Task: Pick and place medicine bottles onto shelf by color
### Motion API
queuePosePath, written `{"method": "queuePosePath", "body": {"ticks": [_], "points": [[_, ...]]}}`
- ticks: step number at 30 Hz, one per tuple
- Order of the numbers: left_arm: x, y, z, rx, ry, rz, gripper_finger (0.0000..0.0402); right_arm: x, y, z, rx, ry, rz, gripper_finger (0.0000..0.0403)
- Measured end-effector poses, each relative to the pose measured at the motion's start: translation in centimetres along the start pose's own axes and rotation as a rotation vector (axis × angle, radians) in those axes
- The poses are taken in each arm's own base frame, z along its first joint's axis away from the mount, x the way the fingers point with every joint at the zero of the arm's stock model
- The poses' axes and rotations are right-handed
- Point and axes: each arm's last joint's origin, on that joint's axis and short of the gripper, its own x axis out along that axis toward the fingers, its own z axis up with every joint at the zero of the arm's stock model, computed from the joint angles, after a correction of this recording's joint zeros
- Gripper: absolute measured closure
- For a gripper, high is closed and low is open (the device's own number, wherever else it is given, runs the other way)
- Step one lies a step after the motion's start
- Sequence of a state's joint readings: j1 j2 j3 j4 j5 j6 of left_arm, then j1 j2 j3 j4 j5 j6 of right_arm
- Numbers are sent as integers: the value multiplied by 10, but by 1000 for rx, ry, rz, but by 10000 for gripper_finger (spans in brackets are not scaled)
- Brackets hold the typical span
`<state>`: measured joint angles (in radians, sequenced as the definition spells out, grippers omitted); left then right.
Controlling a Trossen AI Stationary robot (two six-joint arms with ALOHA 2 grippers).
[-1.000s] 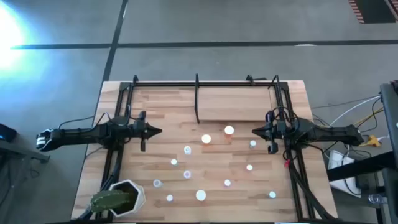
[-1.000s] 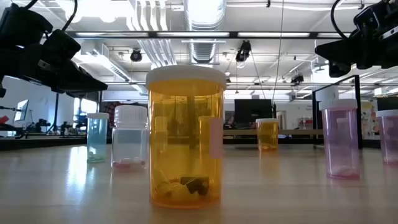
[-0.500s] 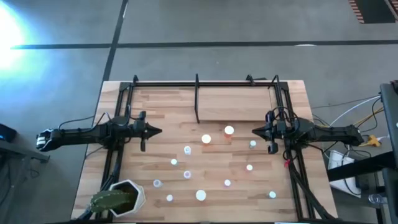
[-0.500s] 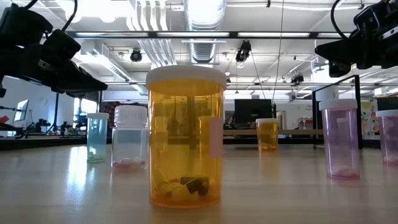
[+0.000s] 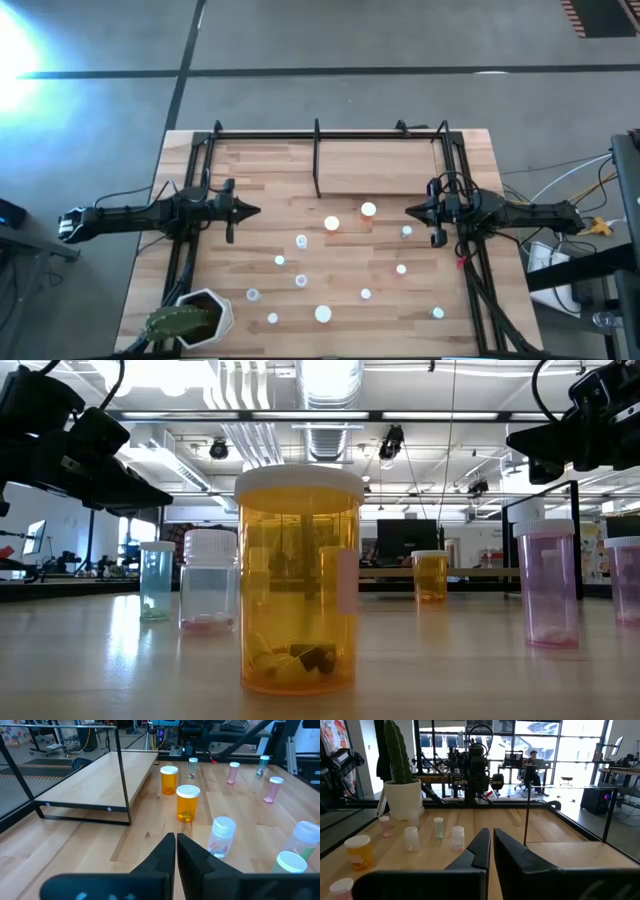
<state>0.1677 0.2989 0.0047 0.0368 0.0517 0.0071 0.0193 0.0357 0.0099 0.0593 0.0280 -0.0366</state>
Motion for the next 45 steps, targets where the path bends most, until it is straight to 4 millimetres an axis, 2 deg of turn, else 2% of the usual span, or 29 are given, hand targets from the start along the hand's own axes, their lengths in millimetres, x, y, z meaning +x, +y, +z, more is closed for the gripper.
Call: {"method": "queuePosePath", "body": {"ticks": [45], "points": [[0, 0, 0, 0, 0, 0, 402, 0, 0, 1, 44, -11, 0, 390]]}}
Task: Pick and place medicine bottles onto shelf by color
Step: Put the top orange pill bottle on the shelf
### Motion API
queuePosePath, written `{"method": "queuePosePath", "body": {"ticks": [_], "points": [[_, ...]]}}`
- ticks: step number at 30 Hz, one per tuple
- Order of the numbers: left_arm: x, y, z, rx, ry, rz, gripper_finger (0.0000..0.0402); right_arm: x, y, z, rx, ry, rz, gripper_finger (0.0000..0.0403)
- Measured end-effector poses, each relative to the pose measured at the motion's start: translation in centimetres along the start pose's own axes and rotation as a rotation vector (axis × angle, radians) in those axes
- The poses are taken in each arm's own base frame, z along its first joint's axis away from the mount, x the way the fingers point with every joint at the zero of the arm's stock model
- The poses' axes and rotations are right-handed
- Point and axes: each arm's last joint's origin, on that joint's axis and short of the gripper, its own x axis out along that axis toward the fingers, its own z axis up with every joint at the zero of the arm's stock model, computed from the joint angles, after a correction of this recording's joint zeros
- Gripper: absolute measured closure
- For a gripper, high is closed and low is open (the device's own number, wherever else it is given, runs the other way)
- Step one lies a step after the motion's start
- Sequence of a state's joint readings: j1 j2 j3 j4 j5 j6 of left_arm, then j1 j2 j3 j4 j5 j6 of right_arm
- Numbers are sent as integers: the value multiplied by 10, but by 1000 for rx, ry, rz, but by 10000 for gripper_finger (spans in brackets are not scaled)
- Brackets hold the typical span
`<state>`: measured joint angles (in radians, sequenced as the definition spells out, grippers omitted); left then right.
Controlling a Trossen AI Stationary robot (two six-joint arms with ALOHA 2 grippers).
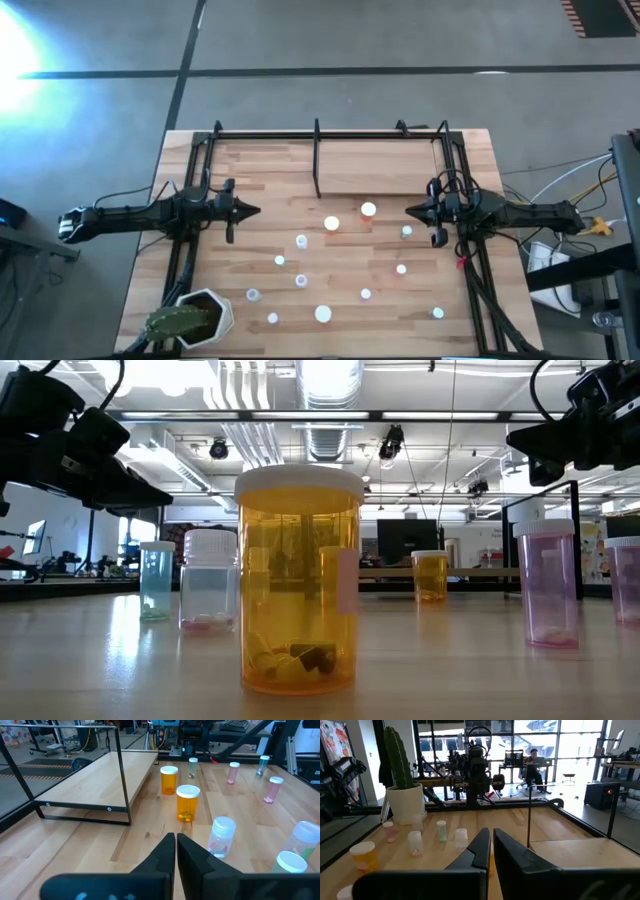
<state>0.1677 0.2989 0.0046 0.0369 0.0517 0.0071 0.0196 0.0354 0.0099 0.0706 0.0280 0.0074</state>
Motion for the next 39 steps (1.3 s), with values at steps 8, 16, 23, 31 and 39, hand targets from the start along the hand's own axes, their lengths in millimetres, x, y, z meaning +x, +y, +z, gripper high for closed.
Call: {"method": "queuePosePath", "body": {"ticks": [8, 16, 23, 31, 39], "points": [[0, 0, 0, 0, 0, 0, 402, -1, 0, 15, -116, -151, -8, 390], [0, 0, 0, 0, 0, 0, 402, -2, 0, 20, 10, -212, 1, 390], [0, 0, 0, 0, 0, 0, 402, 2, 0, 17, 86, -168, 6, 390], [0, 0, 0, 0, 0, 0, 402, 22, -1, 5, 138, -47, -67, 390], [0, 0, 0, 0, 0, 0, 402, 49, -1, -2, 127, 148, -100, 390]]}}
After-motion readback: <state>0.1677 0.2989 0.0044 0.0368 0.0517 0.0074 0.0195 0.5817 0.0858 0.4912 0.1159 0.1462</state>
